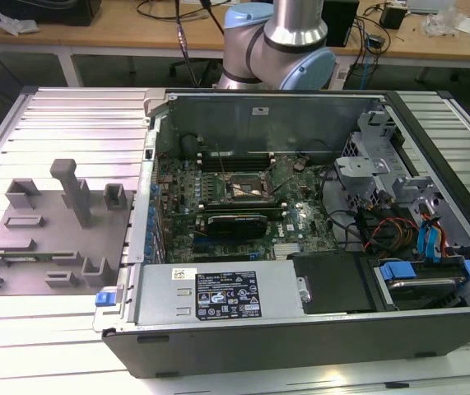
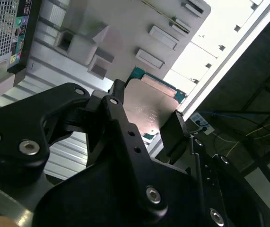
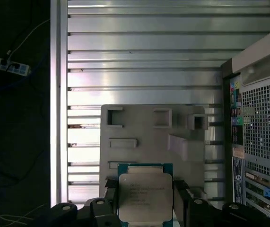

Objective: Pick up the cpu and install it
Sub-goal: 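Pick up the cpu and move it towards the insertion slot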

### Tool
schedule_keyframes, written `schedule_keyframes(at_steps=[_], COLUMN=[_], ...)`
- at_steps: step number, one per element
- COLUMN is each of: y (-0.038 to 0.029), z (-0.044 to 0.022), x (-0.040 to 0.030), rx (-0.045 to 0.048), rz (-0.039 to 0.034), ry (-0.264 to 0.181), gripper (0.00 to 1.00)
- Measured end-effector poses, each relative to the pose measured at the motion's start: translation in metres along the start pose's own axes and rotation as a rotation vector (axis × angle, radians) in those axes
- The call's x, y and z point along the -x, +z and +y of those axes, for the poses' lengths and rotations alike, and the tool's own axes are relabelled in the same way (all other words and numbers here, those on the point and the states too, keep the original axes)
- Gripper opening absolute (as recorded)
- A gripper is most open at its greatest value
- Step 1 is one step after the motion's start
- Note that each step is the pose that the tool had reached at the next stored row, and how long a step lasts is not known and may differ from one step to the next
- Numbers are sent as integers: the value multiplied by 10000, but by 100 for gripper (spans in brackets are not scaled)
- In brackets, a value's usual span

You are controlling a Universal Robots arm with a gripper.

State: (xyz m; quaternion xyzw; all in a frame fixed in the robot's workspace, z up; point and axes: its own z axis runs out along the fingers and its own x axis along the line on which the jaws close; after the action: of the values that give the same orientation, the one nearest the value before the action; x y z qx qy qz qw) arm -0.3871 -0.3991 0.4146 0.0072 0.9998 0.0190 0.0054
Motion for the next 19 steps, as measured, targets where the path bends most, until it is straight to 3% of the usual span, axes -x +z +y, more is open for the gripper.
schedule_keyframes(at_steps=[4,7,19], y=[1,2,6], z=[1,2,7], x=[76,190,490], rx=[0,0,0], rz=[-1,0,-1], ry=[1,-1,0], gripper=[55,55,55])
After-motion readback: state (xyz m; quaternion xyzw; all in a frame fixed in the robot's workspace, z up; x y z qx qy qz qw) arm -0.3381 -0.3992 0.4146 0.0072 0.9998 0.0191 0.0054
